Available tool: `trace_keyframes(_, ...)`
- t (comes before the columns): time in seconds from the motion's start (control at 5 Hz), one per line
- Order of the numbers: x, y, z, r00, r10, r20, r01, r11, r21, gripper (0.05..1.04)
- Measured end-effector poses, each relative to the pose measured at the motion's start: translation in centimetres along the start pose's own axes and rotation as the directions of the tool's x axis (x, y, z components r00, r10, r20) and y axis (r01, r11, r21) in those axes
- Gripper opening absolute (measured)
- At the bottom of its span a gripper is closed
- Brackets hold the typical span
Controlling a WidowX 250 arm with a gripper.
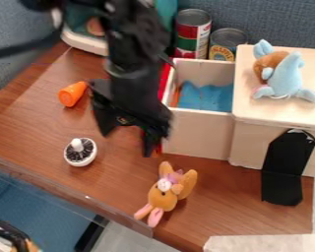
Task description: Close the drawer
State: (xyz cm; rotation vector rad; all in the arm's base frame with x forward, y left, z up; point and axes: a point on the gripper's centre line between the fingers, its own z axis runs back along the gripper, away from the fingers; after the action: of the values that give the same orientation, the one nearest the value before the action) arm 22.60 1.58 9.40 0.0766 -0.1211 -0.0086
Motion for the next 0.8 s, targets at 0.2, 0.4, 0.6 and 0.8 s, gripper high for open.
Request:
trace_keyframes(0.2, 1.0, 2.9, 0.1, 0.992, 0.126, 0.023, -0.125, 0.991, -0.042, 0.999)
trace_keyframes(0.4, 2.6, 5.4, -2.7, 0.974, 0.225, -0.022, -0.226, 0.966, -0.122, 0.999)
trace_keyframes(0.6, 3.6, 7.8, -4.7, 0.949, 0.314, -0.018, -0.312, 0.931, -0.191, 0.999)
trace_keyframes(0.8, 4.8, 9.5, -5.9, 0.937, 0.35, -0.009, -0.343, 0.913, -0.221, 0.999)
